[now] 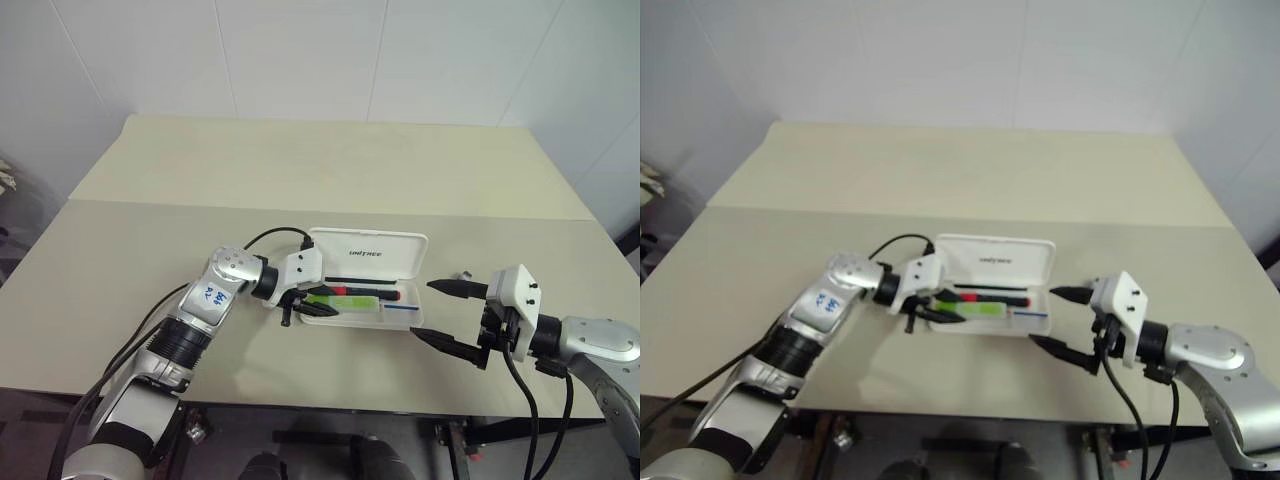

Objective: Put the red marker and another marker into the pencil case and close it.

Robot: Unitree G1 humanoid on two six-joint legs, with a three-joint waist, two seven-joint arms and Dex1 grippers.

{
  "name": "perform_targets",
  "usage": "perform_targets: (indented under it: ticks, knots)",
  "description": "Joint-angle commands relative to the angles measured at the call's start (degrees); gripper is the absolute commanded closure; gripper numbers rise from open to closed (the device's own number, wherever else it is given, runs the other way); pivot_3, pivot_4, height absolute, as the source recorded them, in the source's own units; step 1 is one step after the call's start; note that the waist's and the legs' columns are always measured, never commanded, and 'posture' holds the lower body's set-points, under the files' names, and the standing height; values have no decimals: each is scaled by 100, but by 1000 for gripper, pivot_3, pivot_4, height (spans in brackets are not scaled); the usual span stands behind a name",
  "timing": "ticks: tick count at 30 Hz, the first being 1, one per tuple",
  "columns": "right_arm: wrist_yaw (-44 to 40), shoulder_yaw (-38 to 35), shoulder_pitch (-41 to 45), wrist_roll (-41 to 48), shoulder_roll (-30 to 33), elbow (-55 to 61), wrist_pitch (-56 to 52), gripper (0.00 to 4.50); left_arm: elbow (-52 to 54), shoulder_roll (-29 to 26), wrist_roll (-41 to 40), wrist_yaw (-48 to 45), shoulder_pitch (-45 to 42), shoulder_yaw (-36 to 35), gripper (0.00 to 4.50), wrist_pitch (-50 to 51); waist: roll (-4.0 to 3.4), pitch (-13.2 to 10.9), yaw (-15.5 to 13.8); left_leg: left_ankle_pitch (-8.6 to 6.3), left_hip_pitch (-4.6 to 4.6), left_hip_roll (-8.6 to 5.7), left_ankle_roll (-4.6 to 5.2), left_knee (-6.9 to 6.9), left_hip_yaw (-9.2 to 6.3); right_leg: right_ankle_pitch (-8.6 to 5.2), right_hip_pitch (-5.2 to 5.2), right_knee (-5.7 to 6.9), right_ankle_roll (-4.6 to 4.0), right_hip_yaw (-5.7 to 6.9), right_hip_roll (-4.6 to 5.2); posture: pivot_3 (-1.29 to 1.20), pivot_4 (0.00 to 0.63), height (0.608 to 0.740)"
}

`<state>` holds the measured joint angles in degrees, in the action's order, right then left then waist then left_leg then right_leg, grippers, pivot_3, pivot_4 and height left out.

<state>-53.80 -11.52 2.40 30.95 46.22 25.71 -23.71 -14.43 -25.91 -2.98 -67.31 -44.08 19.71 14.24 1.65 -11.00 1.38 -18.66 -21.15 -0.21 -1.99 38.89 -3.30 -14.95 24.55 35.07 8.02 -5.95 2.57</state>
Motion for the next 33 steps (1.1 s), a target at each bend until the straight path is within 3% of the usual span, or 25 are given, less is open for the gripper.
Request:
perform_targets:
  ticks: [1, 3, 12, 14, 22, 28, 33]
  knots:
    - [56, -123, 9, 111, -48, 219, 49, 0, 21, 67, -70, -35, -47, -45, 3419, 5, 0, 0, 0, 0, 0, 0, 0, 0, 0, 0, 0, 0, 0, 0, 0, 0, 150, 740]
    - [71, -115, 2, 107, -61, 232, 53, 0, 23, 91, -72, -67, -56, -27, 3419, -6, 0, 0, 1, 0, 0, 0, 0, 0, 0, 0, 0, 1, 0, 0, 0, 0, 150, 740]
    - [85, -96, 38, 100, -89, 216, 60, 0, 1, 194, -62, -94, -165, -69, 426, 74, 0, 0, 3, 0, 1, 0, 0, 0, 0, 0, 0, 1, 0, 0, -1, 0, 150, 740]
    - [90, -95, 35, 99, -95, 216, 61, 0, 19, 197, -52, -68, -166, -83, 92, 33, 0, 0, 2, 0, 1, 0, 0, 0, 0, 0, 0, 1, 0, 0, -1, 0, 150, 740]
    - [702, -111, 104, -94, -261, 44, -228, 0, 645, 71, -704, -341, 65, -493, 92, 282, 0, 0, 12, 0, 1, 0, 0, 0, 0, 0, 0, 2, 0, -1, 0, 0, 150, 740]
    - [2285, -208, 286, -644, -827, -259, -831, 0, 1251, -423, -1596, -814, 580, -1179, 92, 369, -2, 0, 13, 1, 5, 5, -2, -2, -1, 0, 3, 7, -1, -4, 0, 0, 150, 740]
    - [4098, -375, 561, -1108, -1911, -406, -1455, 0, 1240, -968, -1820, -882, 869, -1709, 92, 208, -3, 0, 19, 3, 7, 4, -4, -5, -2, 2, 2, 7, -4, -4, 2, 0, 150, 740]
